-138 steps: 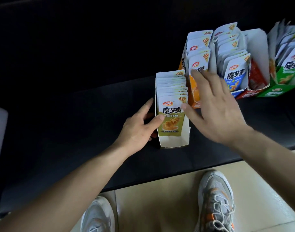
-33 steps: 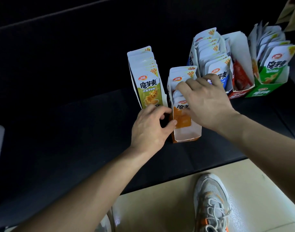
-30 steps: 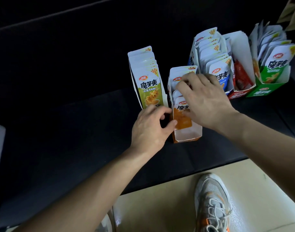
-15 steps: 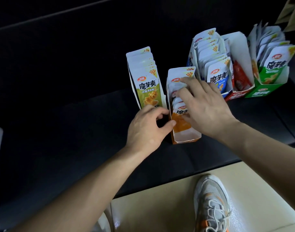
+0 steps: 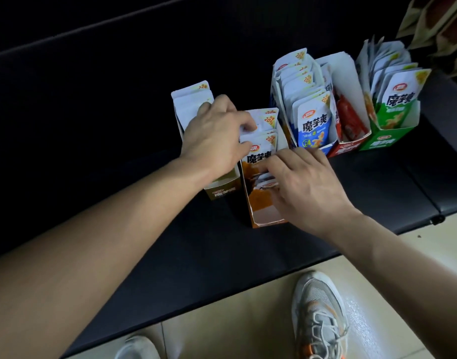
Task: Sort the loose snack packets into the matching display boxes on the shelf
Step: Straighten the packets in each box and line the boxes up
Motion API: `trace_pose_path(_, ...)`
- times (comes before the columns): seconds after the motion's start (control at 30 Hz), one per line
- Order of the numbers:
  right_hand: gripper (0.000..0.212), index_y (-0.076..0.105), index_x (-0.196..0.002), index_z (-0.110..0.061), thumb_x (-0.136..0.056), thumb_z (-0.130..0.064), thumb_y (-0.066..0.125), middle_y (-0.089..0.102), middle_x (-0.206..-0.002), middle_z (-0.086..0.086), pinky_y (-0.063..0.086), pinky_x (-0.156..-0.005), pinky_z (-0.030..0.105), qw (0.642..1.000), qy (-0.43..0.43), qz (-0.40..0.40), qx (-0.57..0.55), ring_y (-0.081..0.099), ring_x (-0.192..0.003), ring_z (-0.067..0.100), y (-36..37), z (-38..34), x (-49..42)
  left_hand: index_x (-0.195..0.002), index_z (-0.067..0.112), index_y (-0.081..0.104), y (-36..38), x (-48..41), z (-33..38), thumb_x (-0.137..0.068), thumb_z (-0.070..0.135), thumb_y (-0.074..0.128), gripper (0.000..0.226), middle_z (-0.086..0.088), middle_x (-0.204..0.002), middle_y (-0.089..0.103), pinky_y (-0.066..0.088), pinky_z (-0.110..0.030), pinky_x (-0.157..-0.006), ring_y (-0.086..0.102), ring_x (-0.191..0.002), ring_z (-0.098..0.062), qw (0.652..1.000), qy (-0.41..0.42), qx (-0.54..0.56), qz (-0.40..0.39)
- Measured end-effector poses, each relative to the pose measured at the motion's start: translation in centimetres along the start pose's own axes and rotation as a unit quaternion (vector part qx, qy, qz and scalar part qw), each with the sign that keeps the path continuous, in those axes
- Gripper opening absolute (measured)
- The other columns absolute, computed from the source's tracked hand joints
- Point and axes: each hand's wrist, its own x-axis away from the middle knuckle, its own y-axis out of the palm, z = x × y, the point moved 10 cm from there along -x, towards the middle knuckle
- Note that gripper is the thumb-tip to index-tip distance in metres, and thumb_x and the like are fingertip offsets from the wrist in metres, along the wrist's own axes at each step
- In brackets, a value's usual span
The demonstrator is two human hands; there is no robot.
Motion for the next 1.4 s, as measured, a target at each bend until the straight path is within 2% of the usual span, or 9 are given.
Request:
trace_pose_path(0.2, 0.031, 0.06, -0.109, -0.02, -0.078, -0.018, 0.063, 0.06, -0.104, 0.003, 0.037, -0.09, 0.043, 1.0, -0.008, 0.009, 0.005, 0.056, -0.095, 0.03, 0.1, -0.3, 0.6, -0.123, 0.03, 0.062, 1.3, 0.6, 1.0, -0.087, 0.039, 0.073, 0.039, 0.0, -0.127, 0.047, 0.046, -0.039, -0.088, 0.047, -0.119, -0.024, 0.999, -0.032, 0.004, 0.016)
trace_pose_path(0.53, 0.038, 0.058, -0.113, -0.02, -0.077, -0.017, 0.071, 0.061, -0.11, 0.005, 0.039, -0.094, 0.047, 1.0, -0.019, 0.004, 0.02, 0.057, -0.102, 0.032, 0.0, -0.2, 0.6, -0.083, 0.02, 0.07, 0.6, 0.7, 2.2, -0.081, 0.023, 0.081, 0.011, 0.002, -0.13, 0.054, 0.04, -0.029, -0.09, 0.05, -0.121, -0.022, 0.996, 0.041, 0.063, 0.041)
trace_pose_path(0.67, 0.042, 0.058, -0.113, -0.019, -0.074, -0.019, 0.075, 0.061, -0.108, 0.005, 0.037, -0.094, 0.047, 0.999, -0.032, 0.02, 0.034, 0.058, -0.099, 0.032, -0.3, -0.6, 0.2, -0.083, 0.018, 0.069, 0.0, 0.7, 1.4, -0.083, 0.019, 0.079, 0.011, 0.005, -0.113, 0.061, 0.04, -0.021, -0.083, 0.058, -0.103, -0.012, 0.991, 0.034, 0.111, 0.063)
trace_pose_path(0.8, 0.045, 0.058, -0.111, -0.019, -0.07, -0.019, 0.079, 0.062, -0.104, 0.005, 0.035, -0.093, 0.044, 0.998, -0.041, 0.022, 0.051, 0.058, -0.097, 0.031, -0.4, -0.8, -0.4, -0.085, 0.022, 0.068, -0.8, -0.1, 0.6, -0.085, 0.027, 0.078, 0.011, 0.013, -0.091, 0.056, 0.046, -0.025, -0.077, 0.053, -0.085, -0.005, 0.99, 0.019, 0.119, 0.079)
trace_pose_path(0.97, 0.041, 0.06, -0.109, -0.018, -0.071, -0.015, 0.075, 0.069, -0.093, 0.004, 0.034, -0.101, 0.041, 0.997, -0.046, -0.023, 0.064, 0.067, -0.091, 0.03, 0.3, -0.6, -2.0, -0.09, 0.021, 0.069, -0.7, 0.1, 0.0, -0.086, 0.026, 0.077, 0.01, 0.008, -0.088, 0.067, 0.058, -0.039, -0.079, 0.065, -0.086, -0.014, 0.982, 0.001, 0.166, 0.085)
trace_pose_path(1.1, 0.035, 0.061, -0.102, -0.015, -0.069, -0.01, 0.073, 0.068, -0.084, 0.004, 0.036, -0.091, 0.042, 0.995, -0.058, -0.001, 0.087, 0.067, -0.08, 0.031, -0.3, -0.6, -2.9, -0.089, 0.024, 0.069, -0.4, 0.0, -0.4, -0.086, 0.026, 0.078, 0.01, 0.006, -0.09, 0.069, 0.059, -0.039, -0.079, 0.067, -0.088, -0.015, 0.98, -0.013, 0.182, 0.078)
trace_pose_path(1.2, 0.039, 0.061, -0.109, -0.014, -0.071, -0.008, 0.069, 0.068, -0.088, 0.006, 0.038, -0.087, 0.043, 0.995, -0.044, 0.044, 0.083, 0.065, -0.083, 0.033, -1.6, 0.1, -3.4, -0.084, 0.028, 0.067, -0.3, -0.3, -0.9, -0.084, 0.022, 0.079, 0.013, 0.01, -0.088, 0.069, 0.058, -0.039, -0.081, 0.067, -0.09, -0.013, 0.973, -0.014, 0.218, 0.068)
trace_pose_path(1.3, 0.049, 0.055, -0.12, -0.013, -0.074, -0.01, 0.072, 0.068, -0.099, 0.008, 0.039, -0.092, 0.047, 0.995, -0.051, 0.013, 0.091, 0.065, -0.095, 0.034, -0.4, 0.1, -3.8, -0.084, 0.028, 0.068, -0.2, -0.4, -1.1, -0.085, 0.021, 0.079, 0.013, 0.013, -0.088, 0.069, 0.058, -0.038, -0.084, 0.068, -0.09, -0.007, 0.966, -0.012, 0.253, 0.054)
trace_pose_path(1.4, 0.046, 0.054, -0.122, -0.012, -0.079, -0.013, 0.069, 0.061, -0.107, 0.012, 0.041, -0.085, 0.048, 0.994, -0.047, 0.03, 0.093, 0.055, -0.098, 0.037, 0.1, 0.1, -3.5, -0.086, 0.026, 0.068, -0.1, -0.4, -1.0, -0.087, 0.019, 0.077, 0.012, 0.013, -0.088, 0.07, 0.058, -0.034, -0.087, 0.068, -0.09, -0.005, 0.959, -0.006, 0.281, 0.04)
